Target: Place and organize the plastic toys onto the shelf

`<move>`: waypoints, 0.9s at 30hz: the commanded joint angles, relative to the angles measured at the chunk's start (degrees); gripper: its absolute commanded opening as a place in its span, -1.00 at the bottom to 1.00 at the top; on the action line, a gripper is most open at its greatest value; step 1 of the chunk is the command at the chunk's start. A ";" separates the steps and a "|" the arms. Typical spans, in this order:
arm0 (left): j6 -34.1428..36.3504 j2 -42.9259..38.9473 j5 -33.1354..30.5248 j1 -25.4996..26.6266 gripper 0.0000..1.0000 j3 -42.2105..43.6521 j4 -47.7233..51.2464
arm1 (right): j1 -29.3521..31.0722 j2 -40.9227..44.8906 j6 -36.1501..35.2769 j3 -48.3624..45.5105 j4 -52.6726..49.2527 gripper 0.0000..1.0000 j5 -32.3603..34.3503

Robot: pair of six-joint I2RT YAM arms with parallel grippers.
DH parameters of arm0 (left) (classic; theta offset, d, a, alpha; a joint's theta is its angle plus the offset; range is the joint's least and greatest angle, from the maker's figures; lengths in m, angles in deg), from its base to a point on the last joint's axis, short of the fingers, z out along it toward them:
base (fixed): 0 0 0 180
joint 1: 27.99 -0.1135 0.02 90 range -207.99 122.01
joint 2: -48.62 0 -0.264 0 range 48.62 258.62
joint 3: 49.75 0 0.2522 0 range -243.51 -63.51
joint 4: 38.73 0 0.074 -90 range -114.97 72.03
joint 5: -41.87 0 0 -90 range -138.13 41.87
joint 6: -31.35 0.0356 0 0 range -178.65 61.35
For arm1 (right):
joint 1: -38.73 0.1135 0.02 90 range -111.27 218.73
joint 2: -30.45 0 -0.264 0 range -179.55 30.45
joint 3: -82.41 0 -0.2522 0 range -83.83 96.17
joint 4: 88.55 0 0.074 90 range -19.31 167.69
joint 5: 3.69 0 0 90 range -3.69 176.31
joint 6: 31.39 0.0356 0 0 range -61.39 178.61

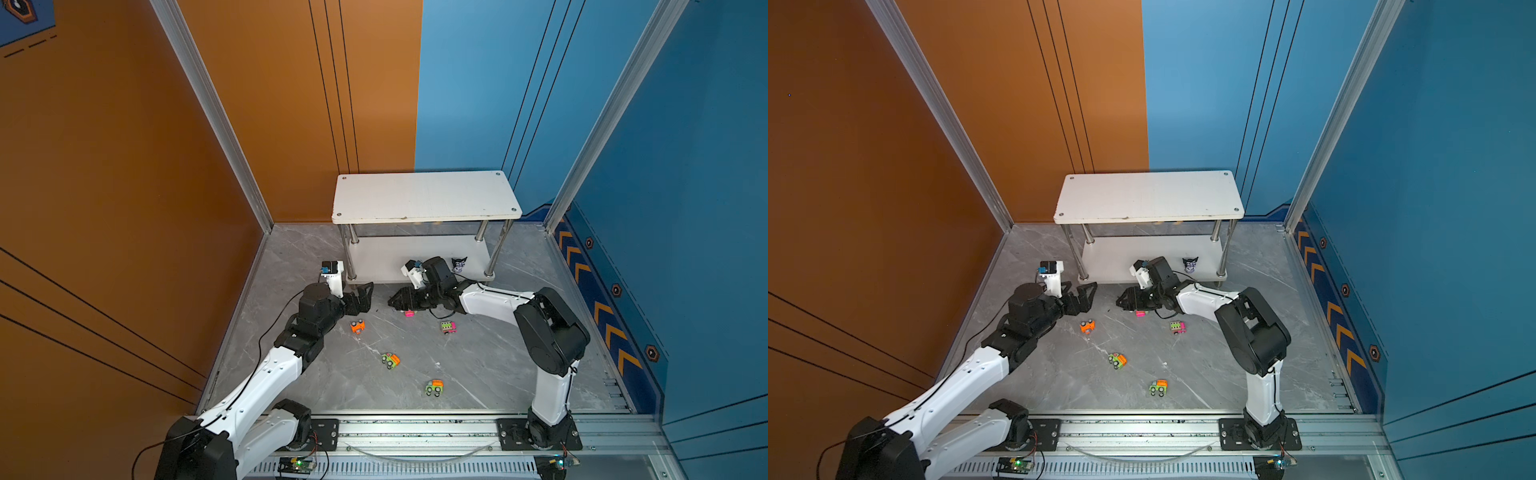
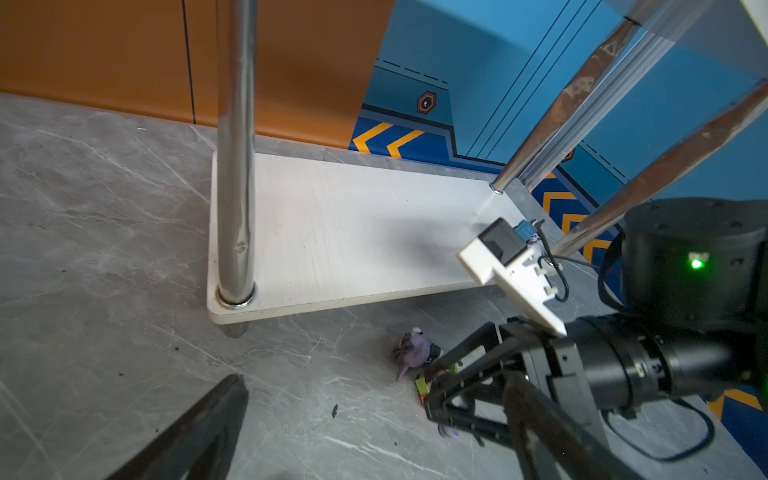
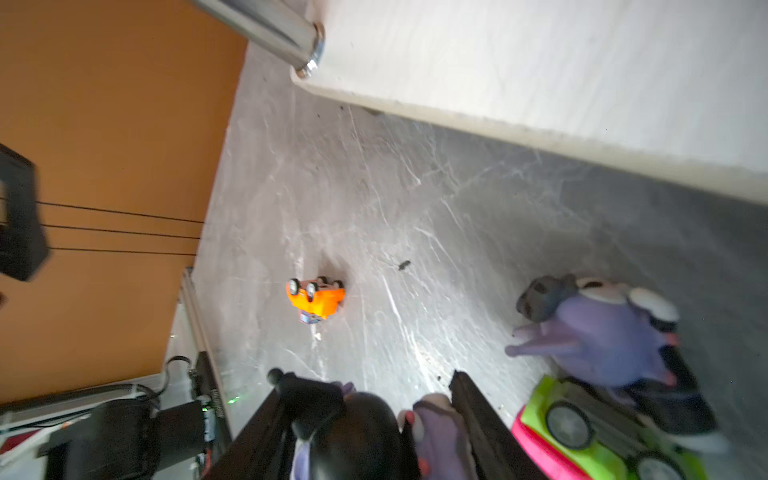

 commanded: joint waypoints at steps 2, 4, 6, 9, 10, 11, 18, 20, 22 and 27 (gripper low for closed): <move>0.00 -3.01 6.27 -0.05 0.96 1.53 -0.75 | -1.06 5.43 7.18 -1.05 5.75 -0.17 -6.59; 0.58 -3.98 8.19 0.71 0.96 1.69 -1.02 | -1.63 7.57 9.01 -1.43 6.97 -0.17 -7.96; 1.43 -4.50 10.48 2.15 0.96 1.20 -1.13 | -2.29 9.64 11.33 -2.00 8.66 -0.17 -9.21; 4.08 -4.72 12.43 6.27 0.96 -0.10 -1.01 | -3.12 12.41 14.99 -2.47 10.88 -0.17 -11.36; 4.84 -4.92 12.21 7.61 0.96 -0.36 -0.84 | -3.29 13.01 16.03 -2.58 11.54 -0.17 -11.94; 6.09 -4.96 11.43 9.06 0.96 -0.99 0.11 | -3.45 13.74 17.28 -2.67 12.09 -0.17 -12.52; 15.55 -2.16 3.40 17.25 0.98 -5.69 4.04 | -3.60 17.76 25.01 -3.22 15.59 -0.17 -16.08; 16.89 -0.33 3.14 18.24 0.97 -7.14 2.46 | -3.51 18.82 26.63 -3.57 16.54 -0.18 -16.80; 17.68 1.55 3.92 18.63 0.89 -8.45 0.95 | -3.28 19.87 27.49 -3.92 16.97 -0.17 -17.20; 18.68 5.69 5.55 19.04 0.50 -11.85 -0.72 | -2.80 22.47 28.34 -4.78 17.06 -0.17 -18.08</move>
